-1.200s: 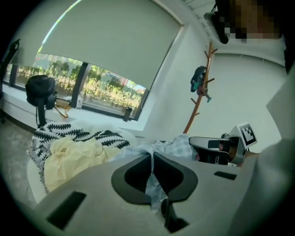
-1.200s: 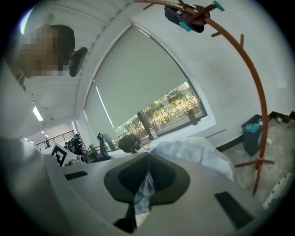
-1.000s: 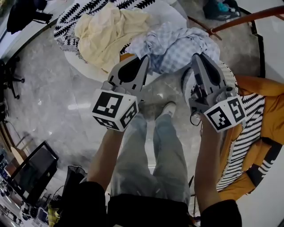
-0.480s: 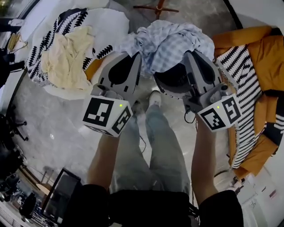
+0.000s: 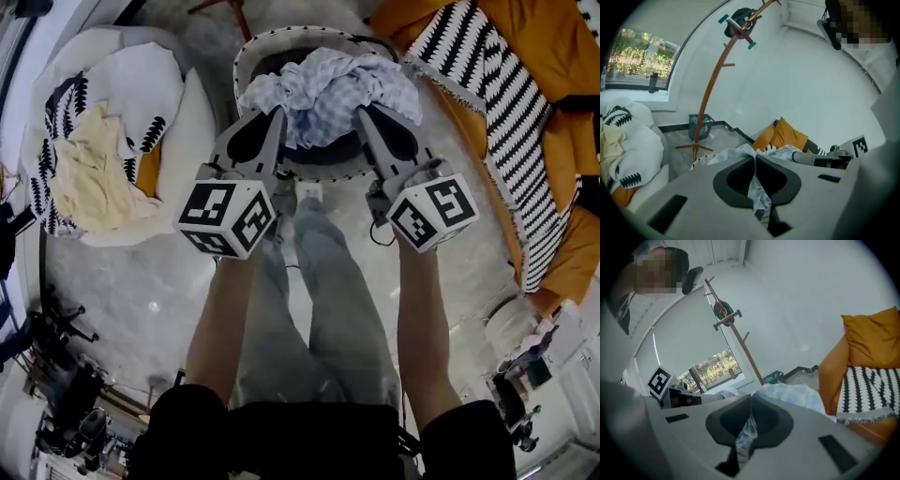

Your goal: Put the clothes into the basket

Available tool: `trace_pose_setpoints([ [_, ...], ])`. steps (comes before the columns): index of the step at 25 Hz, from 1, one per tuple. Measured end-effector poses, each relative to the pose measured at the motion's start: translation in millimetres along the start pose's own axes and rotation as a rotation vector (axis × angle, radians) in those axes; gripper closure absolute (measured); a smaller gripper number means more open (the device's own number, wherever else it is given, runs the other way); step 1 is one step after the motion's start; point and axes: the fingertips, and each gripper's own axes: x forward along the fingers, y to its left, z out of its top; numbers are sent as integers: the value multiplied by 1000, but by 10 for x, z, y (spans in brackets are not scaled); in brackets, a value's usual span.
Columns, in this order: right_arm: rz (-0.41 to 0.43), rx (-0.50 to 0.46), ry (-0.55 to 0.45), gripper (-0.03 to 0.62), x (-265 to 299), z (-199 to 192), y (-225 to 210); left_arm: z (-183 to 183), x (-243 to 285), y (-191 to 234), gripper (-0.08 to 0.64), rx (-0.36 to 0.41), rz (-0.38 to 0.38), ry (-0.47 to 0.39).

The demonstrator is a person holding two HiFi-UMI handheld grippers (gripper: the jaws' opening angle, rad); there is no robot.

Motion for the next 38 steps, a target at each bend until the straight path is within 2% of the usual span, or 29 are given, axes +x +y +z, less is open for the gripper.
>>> trace_pose_setpoints([
  [4, -48, 54, 107, 574, -45, -538, -395, -570, 417, -11, 541, -52, 29, 134],
  [10, -119, 128, 253, 574, 183, -1358, -804, -1295, 764, 255, 541, -175, 93, 249],
  [12, -155, 91, 295, 574, 223, -1530, -908, -1436, 783, 298, 533, -199, 95, 262],
  [13, -168, 49, 318, 535, 232, -1585, -936, -1476, 771, 322, 528, -207, 98, 262],
  [14, -177, 9, 346, 452, 232, -1632, -948, -1500, 749, 346, 528, -213, 101, 261],
  [16, -180, -23, 383, 453, 211, -1707, -930, -1511, 688, 396, 528, -222, 110, 255],
  [18, -167, -5, 392, 472, 184, -1755, -881, -1475, 599, 446, 528, -235, 126, 233],
  [22, -105, 6, 395, 485, 350, -1755, -727, -1229, 345, 575, 529, -266, 134, 130],
  [27, -9, -46, 365, 536, 739, -1665, -153, -1136, -349, 1019, 544, -351, 209, -4],
  [28, 26, -47, 353, 569, 803, -1636, 23, -1132, -511, 1119, 551, -380, 212, -33],
  [32, 216, -67, 328, 580, 1176, -1498, 792, -1136, -1173, 1583, 551, -489, 257, -181],
  [33, 244, -84, 326, 580, 1269, -1479, 960, -1163, -1331, 1710, 551, -486, 288, -195],
  [36, 325, -139, 337, 580, 1526, -1529, 1444, -1303, -1771, 2075, 551, -408, 418, -168],
  [38, 379, -183, 365, 580, 1698, -1640, 1727, -1406, -2034, 2289, 551, -400, 497, -175],
])
